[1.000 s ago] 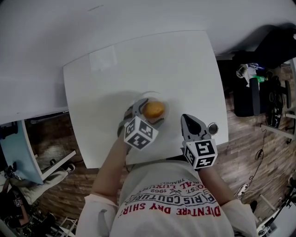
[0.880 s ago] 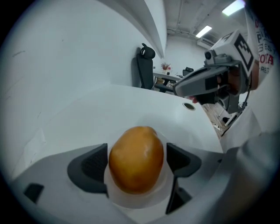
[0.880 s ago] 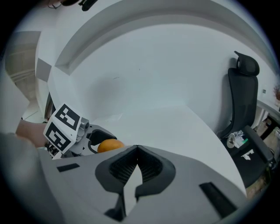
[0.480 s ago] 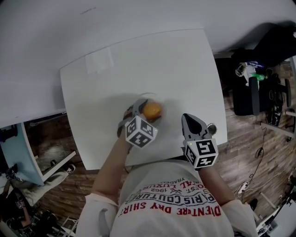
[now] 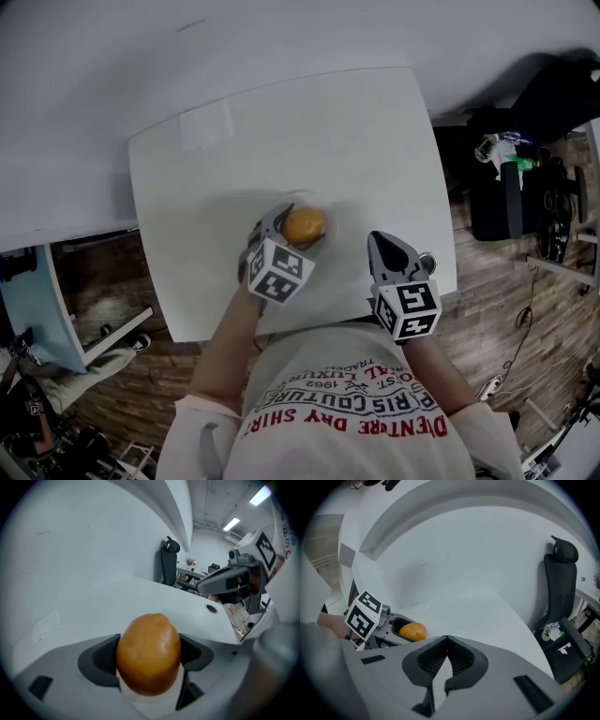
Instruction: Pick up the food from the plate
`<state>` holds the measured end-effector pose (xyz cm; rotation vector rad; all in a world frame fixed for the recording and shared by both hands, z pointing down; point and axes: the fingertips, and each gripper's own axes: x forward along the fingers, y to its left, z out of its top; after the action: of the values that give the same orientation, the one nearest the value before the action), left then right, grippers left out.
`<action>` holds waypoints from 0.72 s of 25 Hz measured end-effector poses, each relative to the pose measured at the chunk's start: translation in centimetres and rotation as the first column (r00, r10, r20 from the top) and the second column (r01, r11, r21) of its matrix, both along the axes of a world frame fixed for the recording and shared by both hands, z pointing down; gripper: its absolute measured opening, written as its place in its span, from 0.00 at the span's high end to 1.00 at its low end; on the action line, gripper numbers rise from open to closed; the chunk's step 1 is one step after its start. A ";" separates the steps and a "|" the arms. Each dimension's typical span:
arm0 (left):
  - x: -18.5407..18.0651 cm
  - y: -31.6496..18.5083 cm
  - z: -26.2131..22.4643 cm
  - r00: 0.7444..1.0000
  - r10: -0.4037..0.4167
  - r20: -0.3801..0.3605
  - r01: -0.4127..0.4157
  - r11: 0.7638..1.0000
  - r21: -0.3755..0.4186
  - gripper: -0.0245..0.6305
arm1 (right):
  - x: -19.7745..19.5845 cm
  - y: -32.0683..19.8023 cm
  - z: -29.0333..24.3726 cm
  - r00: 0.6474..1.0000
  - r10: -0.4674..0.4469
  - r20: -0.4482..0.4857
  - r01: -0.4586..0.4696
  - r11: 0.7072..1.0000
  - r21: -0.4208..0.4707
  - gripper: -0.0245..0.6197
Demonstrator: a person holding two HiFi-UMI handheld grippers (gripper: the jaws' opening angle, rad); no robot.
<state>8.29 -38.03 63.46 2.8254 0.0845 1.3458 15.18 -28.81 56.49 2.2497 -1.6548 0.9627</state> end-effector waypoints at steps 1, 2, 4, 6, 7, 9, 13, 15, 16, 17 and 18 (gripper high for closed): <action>-0.1 0.1 -0.7 1.000 -0.009 -0.016 0.009 1.000 0.005 0.40 | -0.1 -0.1 -0.3 1.000 -0.005 -0.003 0.005 1.000 0.005 0.95; -0.1 0.2 -1.5 0.999 -0.018 -0.034 0.018 1.000 0.012 0.40 | -0.3 -0.1 -0.7 1.000 -0.010 -0.007 0.010 1.000 0.012 0.95; -0.3 0.5 -3.5 0.996 -0.034 -0.078 0.036 0.999 0.024 0.40 | -0.5 -0.2 -1.6 1.000 -0.020 -0.018 0.020 0.999 0.027 0.95; -0.2 0.6 -5.9 0.990 -0.052 -0.131 0.057 0.998 0.038 0.40 | -0.4 -0.5 -2.6 0.999 -0.026 -0.034 0.028 0.998 0.049 0.95; -0.1 0.5 -7.1 0.985 -0.061 -0.162 0.070 0.996 0.048 0.40 | -0.2 -0.7 -3.2 0.999 -0.028 -0.045 0.031 0.998 0.063 0.95; 0.0 0.4 -9.6 0.970 -0.083 -0.227 0.101 0.993 0.067 0.40 | 0.2 -1.2 -4.5 0.997 -0.032 -0.073 0.039 0.995 0.094 0.95; -0.4 0.1 -14.3 0.929 -0.132 -0.346 0.173 0.981 0.090 0.40 | 0.4 -1.8 -7.3 0.990 -0.050 -0.132 0.070 0.986 0.150 0.95; -1.0 -0.2 -16.4 0.901 -0.165 -0.400 0.221 0.970 0.098 0.40 | 0.1 -2.0 -8.5 0.986 -0.064 -0.156 0.091 0.981 0.171 0.95; -1.4 -0.4 -17.3 0.885 -0.188 -0.426 0.251 0.964 0.094 0.40 | -0.2 -2.1 -9.1 0.983 -0.072 -0.166 0.102 0.978 0.181 0.95; -2.0 -0.5 -18.1 0.866 -0.214 -0.451 0.280 0.956 0.084 0.40 | -0.5 -2.2 -9.6 0.981 -0.078 -0.176 0.112 0.975 0.191 0.95; -2.6 -0.5 -18.8 0.847 -0.241 -0.475 0.309 0.949 0.070 0.40 | -0.9 -2.3 -10.2 0.979 -0.085 -0.185 0.123 0.972 0.202 0.95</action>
<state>5.70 -38.57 44.67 3.0586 -0.4196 0.6280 14.30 -31.09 46.30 2.2730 -1.8504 0.5685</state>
